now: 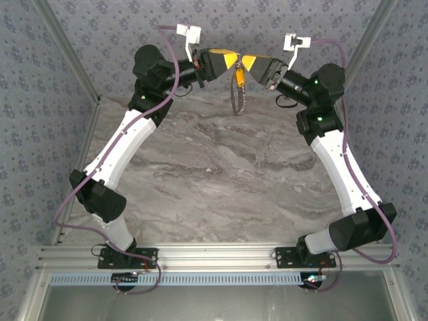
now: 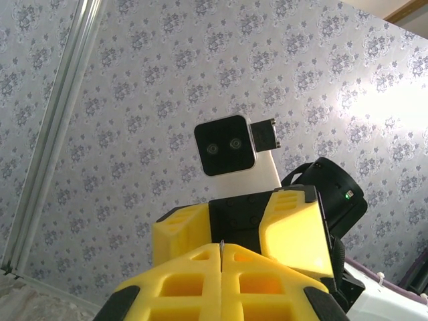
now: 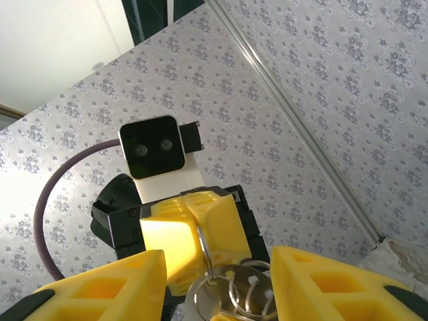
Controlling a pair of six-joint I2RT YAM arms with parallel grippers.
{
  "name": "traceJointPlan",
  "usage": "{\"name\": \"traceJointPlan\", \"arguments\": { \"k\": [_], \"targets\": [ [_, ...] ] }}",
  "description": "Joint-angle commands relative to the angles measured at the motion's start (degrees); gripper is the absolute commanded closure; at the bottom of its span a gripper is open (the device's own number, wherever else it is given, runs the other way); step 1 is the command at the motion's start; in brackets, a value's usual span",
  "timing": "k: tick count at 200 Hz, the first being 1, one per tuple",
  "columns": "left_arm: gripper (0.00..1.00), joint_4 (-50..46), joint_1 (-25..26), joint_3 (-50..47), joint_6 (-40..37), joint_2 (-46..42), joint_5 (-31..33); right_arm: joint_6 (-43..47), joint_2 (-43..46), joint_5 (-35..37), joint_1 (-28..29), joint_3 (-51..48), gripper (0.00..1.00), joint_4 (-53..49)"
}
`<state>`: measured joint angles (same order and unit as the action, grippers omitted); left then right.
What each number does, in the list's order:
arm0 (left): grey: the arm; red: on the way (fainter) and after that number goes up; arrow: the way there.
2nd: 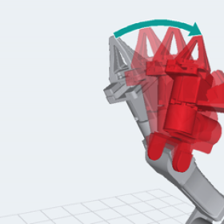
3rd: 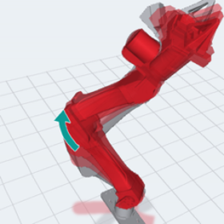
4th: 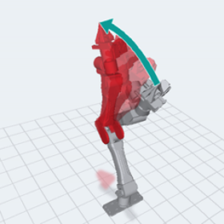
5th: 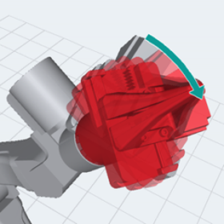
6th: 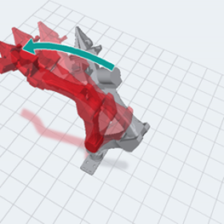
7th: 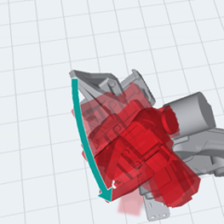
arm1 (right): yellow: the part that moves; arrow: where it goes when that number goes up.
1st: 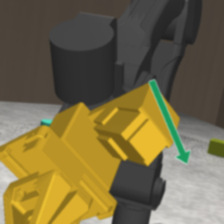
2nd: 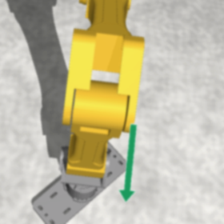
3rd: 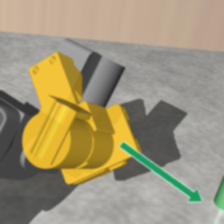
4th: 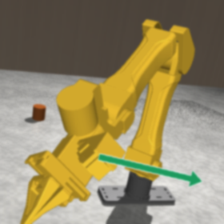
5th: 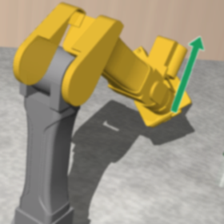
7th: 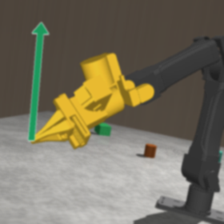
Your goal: Put the keys on the keyring
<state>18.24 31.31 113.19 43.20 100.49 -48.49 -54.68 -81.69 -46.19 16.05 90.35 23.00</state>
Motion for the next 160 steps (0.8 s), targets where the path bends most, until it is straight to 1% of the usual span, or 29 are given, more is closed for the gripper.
{"name": "traceJointPlan", "arguments": {
  "k": [1, 29, 63, 91, 117, 140, 160],
  "targets": [
    [1.00, 3.1, 0.5, 2.2, 0.5, -1.9, -0.8, -0.2, -0.2, 0.6, 1.0, 2.7, 0.53, 2.0],
    [1.00, 3.0, 0.5, 2.2, 0.5, -1.9, -0.8, -0.3, -1.3, 0.6, 1.5, 3.7, 0.55, 1.9],
    [1.00, 3.0, 0.6, 2.2, 0.4, -1.9, -0.9, -0.2, -2.2, 0.3, 1.8, 4.7, 0.64, 1.5],
    [1.00, 2.9, 0.6, 2.2, 0.5, -1.9, -0.8, -0.1, -2.3, -0.2, 1.8, 4.8, 0.80, 1.1],
    [1.00, 2.6, 0.6, 2.3, 0.2, -1.9, -0.8, 0.1, -2.1, -1.0, 1.5, 4.8, 1.00, 0.6],
    [1.00, -0.3, 0.6, 3.2, -1.7, -2.0, -0.7, 0.2, -1.7, -1.9, 0.3, 4.7, 1.00, -0.8],
    [0.74, -6.1, 0.5, 4.4, -6.2, -2.6, -0.8, 2.1, -1.3, -4.5, -1.3, 5.7, 1.00, -4.5]
  ]
}}
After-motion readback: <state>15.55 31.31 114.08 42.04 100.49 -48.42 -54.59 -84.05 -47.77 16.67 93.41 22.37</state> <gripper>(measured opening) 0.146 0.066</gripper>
